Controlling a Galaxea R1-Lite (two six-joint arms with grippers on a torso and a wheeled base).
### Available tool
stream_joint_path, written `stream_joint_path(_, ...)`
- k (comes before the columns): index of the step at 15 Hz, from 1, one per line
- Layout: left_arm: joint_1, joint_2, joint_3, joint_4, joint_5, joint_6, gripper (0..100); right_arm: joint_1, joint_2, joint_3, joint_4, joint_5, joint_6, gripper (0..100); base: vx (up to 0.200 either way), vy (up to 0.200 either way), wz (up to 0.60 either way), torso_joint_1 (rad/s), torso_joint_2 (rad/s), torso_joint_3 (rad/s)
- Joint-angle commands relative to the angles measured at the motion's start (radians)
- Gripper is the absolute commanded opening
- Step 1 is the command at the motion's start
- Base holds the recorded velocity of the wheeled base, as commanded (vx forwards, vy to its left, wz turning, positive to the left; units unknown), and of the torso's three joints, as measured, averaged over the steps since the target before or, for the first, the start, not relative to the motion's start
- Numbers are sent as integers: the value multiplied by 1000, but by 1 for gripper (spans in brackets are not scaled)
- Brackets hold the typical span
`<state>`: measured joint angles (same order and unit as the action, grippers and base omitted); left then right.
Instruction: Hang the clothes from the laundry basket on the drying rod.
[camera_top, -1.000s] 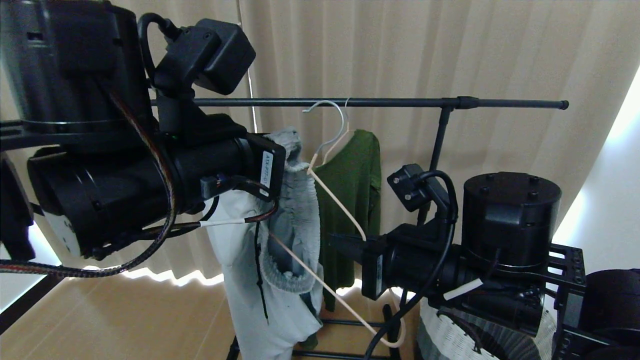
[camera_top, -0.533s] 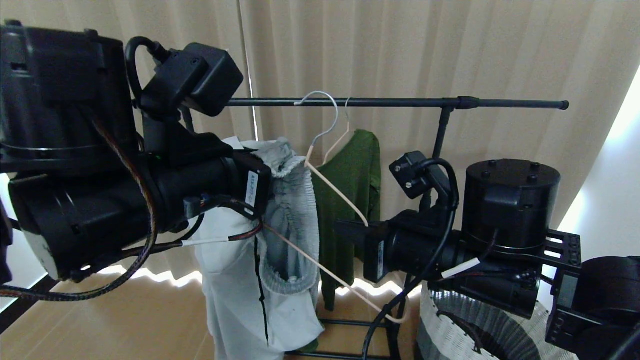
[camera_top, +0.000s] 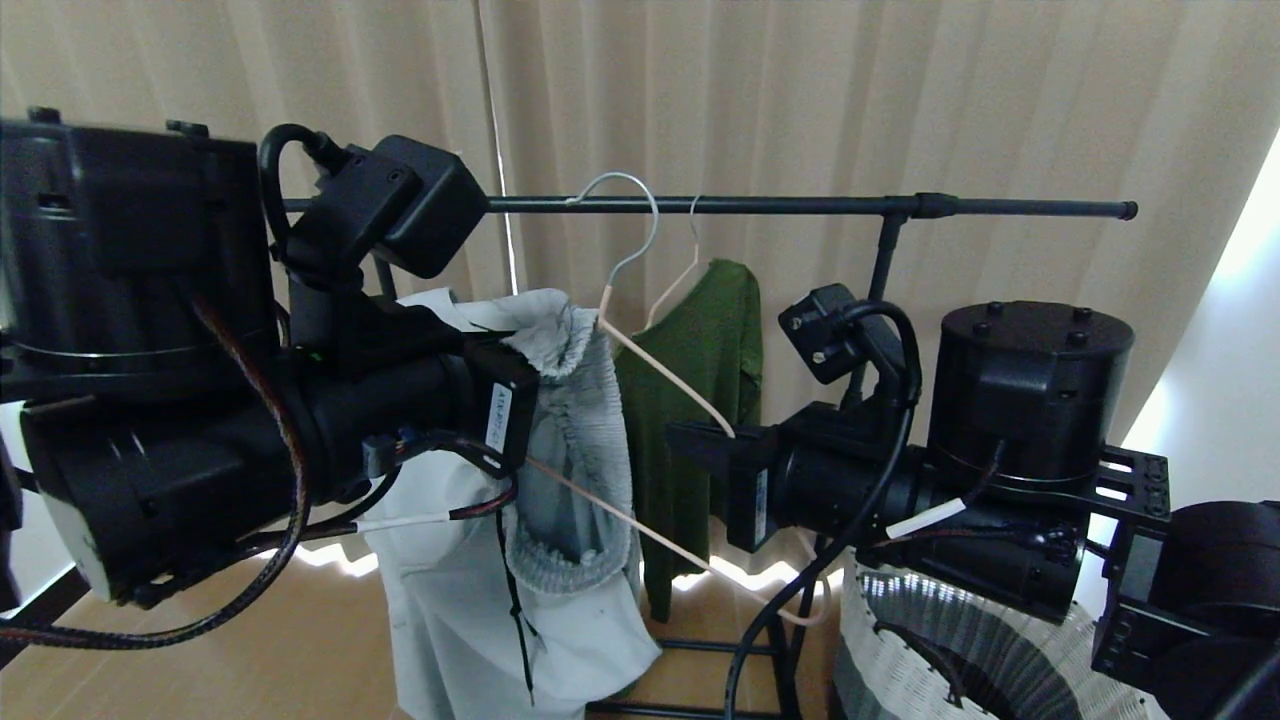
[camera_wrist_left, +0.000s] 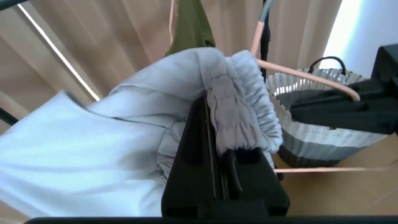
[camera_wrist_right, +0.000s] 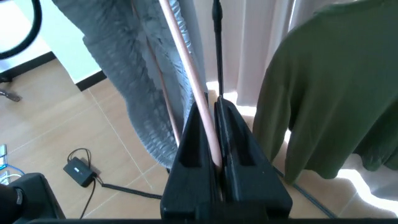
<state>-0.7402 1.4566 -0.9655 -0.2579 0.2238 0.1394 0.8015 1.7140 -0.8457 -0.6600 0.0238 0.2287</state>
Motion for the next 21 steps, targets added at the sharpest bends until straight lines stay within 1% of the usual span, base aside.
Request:
stream_joint_path(1,-1,-5,14,0,0,0,100,1,-7,5,-1,1,0,0,0,0,0,0,0,0)
stream_joint_path(6,4,-45,37,-1,0,6,100,1,-4,2,-1,1,0,0,0,0,0,0,0,0)
stream_joint_path(9,5,-73,74,-1,0,9,100,-13,-7,-1,-3,-1,-2,0,0,0,0,0,0,0)
stream_joint_path(11,5,-105,122,-3,0,13,100,-33,-21,5,-1,-1,-40,0,0,0,0,0,0,0)
stream_joint_path(12,4,-108,125,-3,0,13,100,-36,-22,5,-1,-1,-46,0,0,0,0,0,0,0)
stream_joint_path(13,4,-144,157,-4,0,16,100,-74,-31,2,0,1,-83,0,0,0,0,0,0,0)
stream_joint_path(16,5,-180,179,-8,0,23,100,-111,-48,8,11,1,-92,0,0,0,0,0,0,0)
stream_joint_path(17,10,-193,189,-8,2,39,100,-130,-63,19,14,1,-97,0,0,0,0,0,0,0)
stream_joint_path(18,30,-205,202,-8,3,71,100,-146,-80,27,25,2,-115,0,0,0,0,0,0,0)
stream_joint_path(19,53,-223,218,-9,3,123,100,-166,-102,42,43,4,-137,0,0,0,0,0,0,0)
stream_joint_path(20,70,-232,231,-15,3,174,100,-185,-123,59,57,22,-147,0,0,0,0,0,0,0)
stream_joint_path(21,88,-236,238,-26,2,206,100,-196,-145,76,68,44,-150,0,0,0,0,0,0,0)
